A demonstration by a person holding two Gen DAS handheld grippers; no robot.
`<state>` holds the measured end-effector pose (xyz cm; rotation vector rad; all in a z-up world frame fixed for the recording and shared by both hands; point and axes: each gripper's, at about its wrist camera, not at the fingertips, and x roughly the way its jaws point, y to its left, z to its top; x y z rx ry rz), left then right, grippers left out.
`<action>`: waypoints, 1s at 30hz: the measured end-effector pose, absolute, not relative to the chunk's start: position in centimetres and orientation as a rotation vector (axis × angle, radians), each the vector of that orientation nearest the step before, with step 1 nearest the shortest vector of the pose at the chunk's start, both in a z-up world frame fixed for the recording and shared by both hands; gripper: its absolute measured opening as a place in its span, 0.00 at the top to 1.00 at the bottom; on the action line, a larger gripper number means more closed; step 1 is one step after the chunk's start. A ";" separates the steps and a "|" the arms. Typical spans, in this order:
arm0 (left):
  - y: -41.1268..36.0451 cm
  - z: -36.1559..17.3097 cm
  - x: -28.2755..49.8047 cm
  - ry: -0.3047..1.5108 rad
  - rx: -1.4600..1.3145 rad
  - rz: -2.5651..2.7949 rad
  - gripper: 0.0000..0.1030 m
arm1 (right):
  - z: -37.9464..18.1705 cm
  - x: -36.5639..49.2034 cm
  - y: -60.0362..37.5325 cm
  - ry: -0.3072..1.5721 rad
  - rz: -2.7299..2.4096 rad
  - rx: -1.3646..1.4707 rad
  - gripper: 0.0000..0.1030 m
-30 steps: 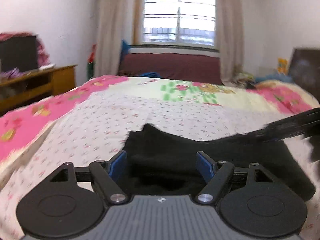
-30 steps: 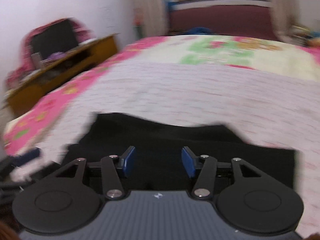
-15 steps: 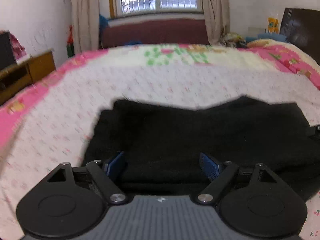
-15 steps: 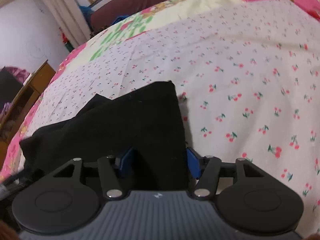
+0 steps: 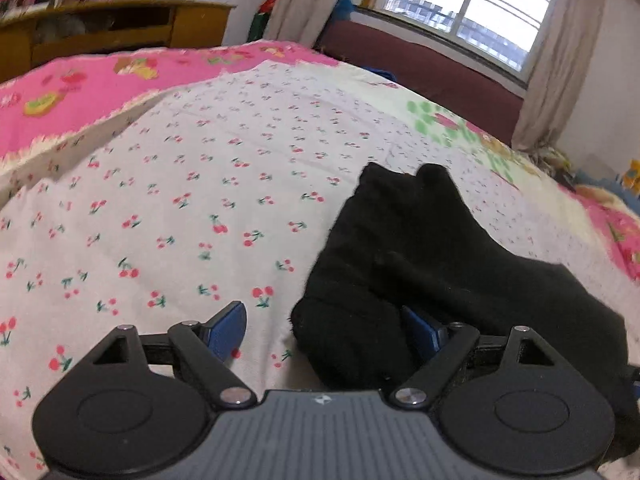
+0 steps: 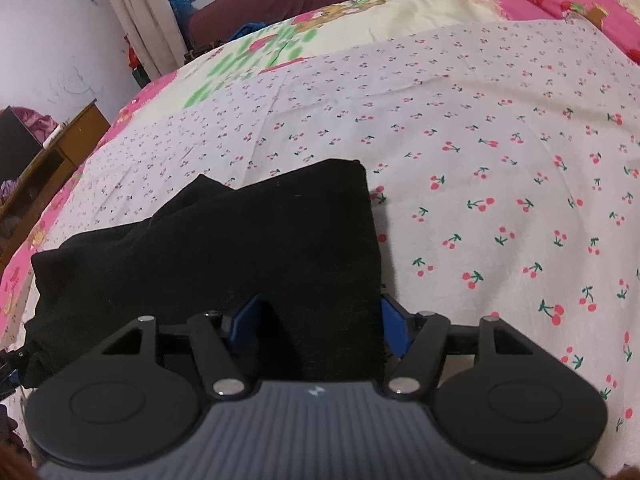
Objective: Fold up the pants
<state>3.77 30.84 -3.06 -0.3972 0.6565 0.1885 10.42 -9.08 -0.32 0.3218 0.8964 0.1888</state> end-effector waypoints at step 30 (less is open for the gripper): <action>29.0 -3.2 6.2 0.623 -0.620 0.127 0.28 | -0.8 9.5 -10.0 0.881 0.204 0.374 0.33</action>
